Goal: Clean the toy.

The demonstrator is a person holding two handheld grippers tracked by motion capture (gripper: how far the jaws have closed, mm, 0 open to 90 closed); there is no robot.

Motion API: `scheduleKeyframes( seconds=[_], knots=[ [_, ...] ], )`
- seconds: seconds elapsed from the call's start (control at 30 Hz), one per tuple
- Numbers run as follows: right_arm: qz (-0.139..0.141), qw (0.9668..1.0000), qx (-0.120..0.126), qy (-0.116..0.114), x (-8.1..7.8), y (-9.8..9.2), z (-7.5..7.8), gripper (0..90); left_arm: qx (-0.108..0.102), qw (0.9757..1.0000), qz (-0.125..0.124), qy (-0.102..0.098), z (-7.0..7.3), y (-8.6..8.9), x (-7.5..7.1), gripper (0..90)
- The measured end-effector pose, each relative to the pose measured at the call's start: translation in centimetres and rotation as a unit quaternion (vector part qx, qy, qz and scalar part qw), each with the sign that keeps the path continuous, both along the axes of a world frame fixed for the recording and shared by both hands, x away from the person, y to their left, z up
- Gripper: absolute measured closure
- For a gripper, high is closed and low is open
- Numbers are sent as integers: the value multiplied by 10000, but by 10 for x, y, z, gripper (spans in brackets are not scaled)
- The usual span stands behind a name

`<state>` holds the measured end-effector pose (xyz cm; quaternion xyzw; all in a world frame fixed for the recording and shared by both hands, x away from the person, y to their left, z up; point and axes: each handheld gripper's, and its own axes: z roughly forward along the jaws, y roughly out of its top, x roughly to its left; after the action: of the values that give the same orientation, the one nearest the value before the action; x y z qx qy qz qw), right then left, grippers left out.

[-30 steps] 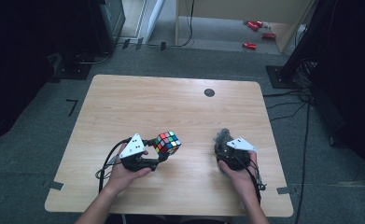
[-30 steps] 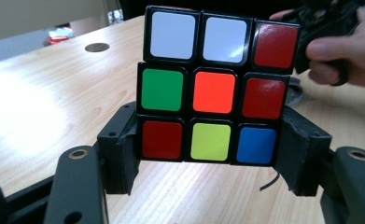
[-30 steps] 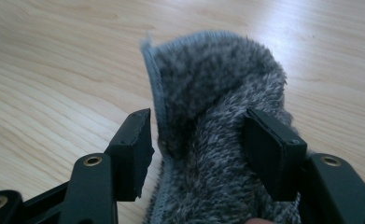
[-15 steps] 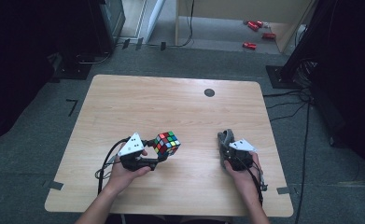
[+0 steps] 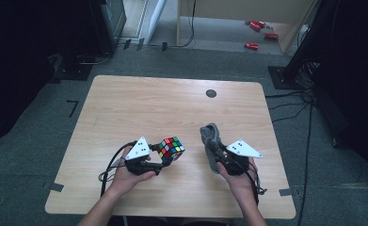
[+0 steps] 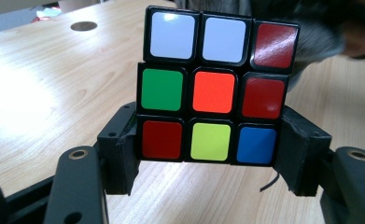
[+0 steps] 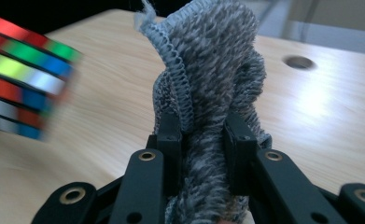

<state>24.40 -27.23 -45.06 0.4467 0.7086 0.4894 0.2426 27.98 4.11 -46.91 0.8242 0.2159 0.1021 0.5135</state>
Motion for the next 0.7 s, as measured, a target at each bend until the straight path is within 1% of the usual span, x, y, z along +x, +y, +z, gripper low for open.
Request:
scheduleKeyframes(
  seconds=[0.03,0.07,0.13,0.2,0.23,0.27,0.3,0.33,0.4,0.47,0.53,0.6,0.63,0.7],
  knots=[
    [95,9999,65,-14,-2,4,2,734,44,10000,-32,-18,0,-2,-1,343],
    [280,9994,177,-24,-5,11,5,733,69,10000,-59,-24,0,-4,-2,343],
    [549,9979,337,-62,-11,23,10,730,104,9999,-99,-36,0,-8,-4,343],
    [817,9956,424,-153,-17,35,15,728,171,9997,-138,-79,1,-11,-6,343],
    [906,9947,434,-205,-19,40,18,725,194,9996,-168,-110,2,-13,-8,343],
    [1052,9929,469,-301,-23,47,21,722,190,9995,-206,-121,2,-14,-9,343],
    [1154,9915,497,-343,-26,52,23,721,184,9995,-236,-128,3,-14,-10,343],
    [1192,9910,489,-374,-28,56,24,720,172,9995,-234,-131,4,-15,-11,343],
    [1186,9905,586,-373,-30,58,24,720,136,9995,-229,-145,6,-14,-12,342],
    [1210,9894,763,-267,-26,53,22,720,103,9995,-215,-216,7,-13,-13,342],
    [1134,9903,785,-154,-23,49,18,721,36,9994,-199,-270,10,-11,-14,343],
    [1005,9922,740,-26,-18,45,13,721,-157,9993,-220,-253,14,-8,-13,343],
    [963,9925,747,40,-17,44,12,721,-205,9992,-239,-256,15,-7,-13,343],
    [985,9915,847,70,-16,43,10,721,-232,9991,-260,-245,14,-6,-12,343]
  ],
)
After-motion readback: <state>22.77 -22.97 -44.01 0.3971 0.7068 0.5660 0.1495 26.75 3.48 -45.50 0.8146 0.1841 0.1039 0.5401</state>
